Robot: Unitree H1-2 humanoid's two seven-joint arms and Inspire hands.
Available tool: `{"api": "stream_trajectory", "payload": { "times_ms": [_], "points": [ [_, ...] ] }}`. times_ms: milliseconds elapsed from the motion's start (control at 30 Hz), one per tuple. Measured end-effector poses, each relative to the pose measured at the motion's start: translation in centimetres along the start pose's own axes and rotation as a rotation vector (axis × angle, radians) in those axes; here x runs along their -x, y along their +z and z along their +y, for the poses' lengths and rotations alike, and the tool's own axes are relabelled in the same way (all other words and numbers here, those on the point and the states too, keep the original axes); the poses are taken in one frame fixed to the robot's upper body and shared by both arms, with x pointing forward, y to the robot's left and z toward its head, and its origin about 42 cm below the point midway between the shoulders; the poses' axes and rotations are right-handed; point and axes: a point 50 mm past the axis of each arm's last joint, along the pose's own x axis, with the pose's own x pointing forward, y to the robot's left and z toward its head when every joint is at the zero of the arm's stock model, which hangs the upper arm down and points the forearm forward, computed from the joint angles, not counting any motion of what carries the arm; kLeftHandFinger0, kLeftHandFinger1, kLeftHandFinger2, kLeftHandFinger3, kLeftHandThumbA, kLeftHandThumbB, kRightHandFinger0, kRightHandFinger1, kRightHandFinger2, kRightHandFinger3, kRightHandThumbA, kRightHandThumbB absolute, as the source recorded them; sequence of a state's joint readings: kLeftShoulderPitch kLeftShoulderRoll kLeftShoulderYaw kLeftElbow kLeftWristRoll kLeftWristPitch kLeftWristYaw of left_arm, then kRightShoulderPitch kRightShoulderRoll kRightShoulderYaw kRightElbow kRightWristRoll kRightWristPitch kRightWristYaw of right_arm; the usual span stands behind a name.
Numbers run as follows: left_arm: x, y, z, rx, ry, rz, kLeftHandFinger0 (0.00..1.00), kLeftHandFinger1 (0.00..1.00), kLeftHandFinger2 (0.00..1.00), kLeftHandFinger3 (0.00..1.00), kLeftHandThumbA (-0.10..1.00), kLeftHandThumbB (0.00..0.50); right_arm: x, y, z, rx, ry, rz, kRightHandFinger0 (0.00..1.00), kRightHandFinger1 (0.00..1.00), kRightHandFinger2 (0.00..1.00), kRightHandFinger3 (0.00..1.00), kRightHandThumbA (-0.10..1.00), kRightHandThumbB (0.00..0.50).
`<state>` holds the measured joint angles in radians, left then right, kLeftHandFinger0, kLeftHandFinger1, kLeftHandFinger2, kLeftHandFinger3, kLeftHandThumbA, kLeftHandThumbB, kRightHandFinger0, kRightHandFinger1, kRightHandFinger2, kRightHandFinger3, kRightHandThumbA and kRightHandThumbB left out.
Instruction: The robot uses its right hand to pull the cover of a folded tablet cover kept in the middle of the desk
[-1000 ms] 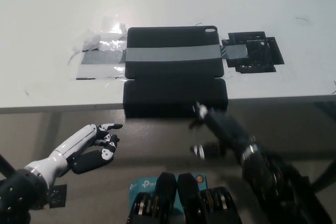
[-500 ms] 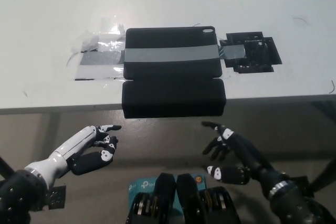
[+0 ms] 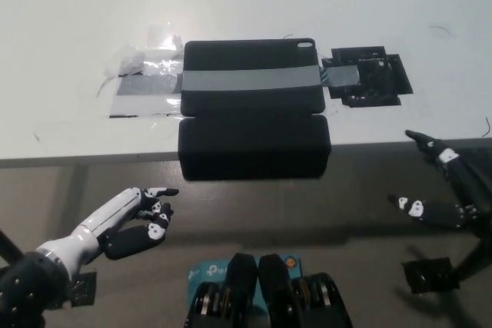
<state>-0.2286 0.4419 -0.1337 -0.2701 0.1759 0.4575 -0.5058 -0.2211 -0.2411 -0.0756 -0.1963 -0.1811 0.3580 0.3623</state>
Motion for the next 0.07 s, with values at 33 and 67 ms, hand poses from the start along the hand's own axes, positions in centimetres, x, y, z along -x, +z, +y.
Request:
{"api": "stream_trajectory", "payload": {
  "times_ms": [33,67],
  "points": [
    [0.06,-0.06,-0.12,0.004,0.000,0.001,0.77,0.80,0.92,1.00,1.00,0.132,-0.01,-0.03,0.03,-0.013,-0.001,-0.002,1.00,1.00,1.00,1.00,0.80,0.237],
    [0.07,-0.11,-0.22,0.007,-0.001,0.001,0.78,0.80,0.92,1.00,1.00,0.135,-0.02,-0.03,0.08,-0.025,0.001,-0.005,1.00,1.00,1.00,1.00,0.79,0.228]
  ]
}}
